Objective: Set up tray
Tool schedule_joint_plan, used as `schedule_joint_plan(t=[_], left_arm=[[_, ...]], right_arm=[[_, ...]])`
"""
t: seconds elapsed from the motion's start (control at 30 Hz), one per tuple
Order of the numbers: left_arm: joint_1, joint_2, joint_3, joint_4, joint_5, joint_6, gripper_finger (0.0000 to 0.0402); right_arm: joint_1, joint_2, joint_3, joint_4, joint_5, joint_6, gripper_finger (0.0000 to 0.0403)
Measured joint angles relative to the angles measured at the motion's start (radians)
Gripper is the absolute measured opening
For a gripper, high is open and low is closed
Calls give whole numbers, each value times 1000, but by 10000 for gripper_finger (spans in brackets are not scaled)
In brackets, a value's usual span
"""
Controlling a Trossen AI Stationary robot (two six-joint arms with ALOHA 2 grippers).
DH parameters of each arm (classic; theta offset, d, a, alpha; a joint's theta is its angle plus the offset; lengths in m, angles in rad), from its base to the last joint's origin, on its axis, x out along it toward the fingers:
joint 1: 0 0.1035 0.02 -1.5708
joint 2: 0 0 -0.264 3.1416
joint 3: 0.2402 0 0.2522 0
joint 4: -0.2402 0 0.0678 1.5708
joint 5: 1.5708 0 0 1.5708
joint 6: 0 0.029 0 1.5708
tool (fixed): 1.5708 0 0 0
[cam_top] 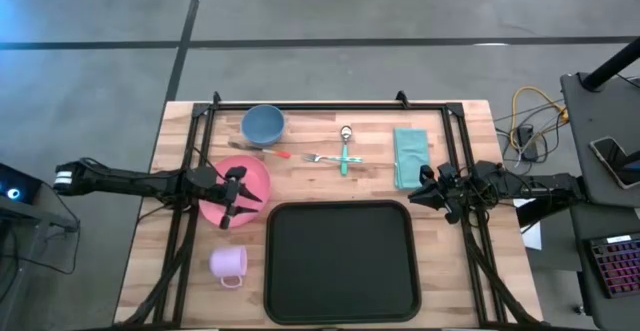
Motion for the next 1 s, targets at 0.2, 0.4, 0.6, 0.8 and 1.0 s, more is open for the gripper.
schedule_joint_plan(t=[0.2,0.4,0.6,0.8,1.0], left_arm=[[0,0,0,0,0,0,123],[0,0,0,0,0,0,123],[0,0,0,0,0,0,123],[0,0,0,5,-11,0,123],[1,-2,0,58,-110,55,123]], right_arm=[[0,0,0,0,0,0,43],[0,0,0,0,0,0,43],[0,0,0,0,0,0,43],[0,0,0,0,0,0,43],[0,0,0,0,0,0,43]])
